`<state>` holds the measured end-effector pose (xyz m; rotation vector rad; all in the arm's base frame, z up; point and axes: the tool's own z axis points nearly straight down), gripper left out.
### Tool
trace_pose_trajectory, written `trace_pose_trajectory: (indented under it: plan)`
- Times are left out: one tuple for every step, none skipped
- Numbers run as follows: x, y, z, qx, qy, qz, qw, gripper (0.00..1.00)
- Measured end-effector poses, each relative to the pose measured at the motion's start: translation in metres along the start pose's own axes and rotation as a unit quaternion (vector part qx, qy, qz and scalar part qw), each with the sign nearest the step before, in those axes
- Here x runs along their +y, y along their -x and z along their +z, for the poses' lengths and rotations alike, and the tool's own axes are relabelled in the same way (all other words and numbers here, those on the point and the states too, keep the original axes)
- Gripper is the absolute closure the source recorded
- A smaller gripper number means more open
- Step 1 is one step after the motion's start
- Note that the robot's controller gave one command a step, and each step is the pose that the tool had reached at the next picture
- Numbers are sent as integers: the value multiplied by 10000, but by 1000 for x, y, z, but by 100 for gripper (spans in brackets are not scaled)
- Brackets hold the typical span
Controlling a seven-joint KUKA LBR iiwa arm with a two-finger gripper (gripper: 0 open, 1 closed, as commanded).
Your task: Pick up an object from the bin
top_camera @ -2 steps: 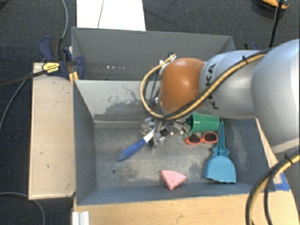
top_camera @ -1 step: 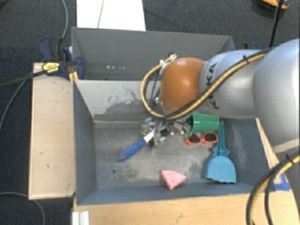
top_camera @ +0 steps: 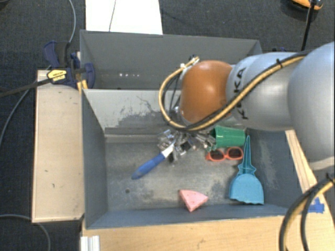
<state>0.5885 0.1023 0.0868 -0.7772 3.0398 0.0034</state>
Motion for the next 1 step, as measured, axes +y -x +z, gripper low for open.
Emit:
trace_pose_trajectory:
  plan:
    - [0,1,-16,-27,-10,7,10000,100]
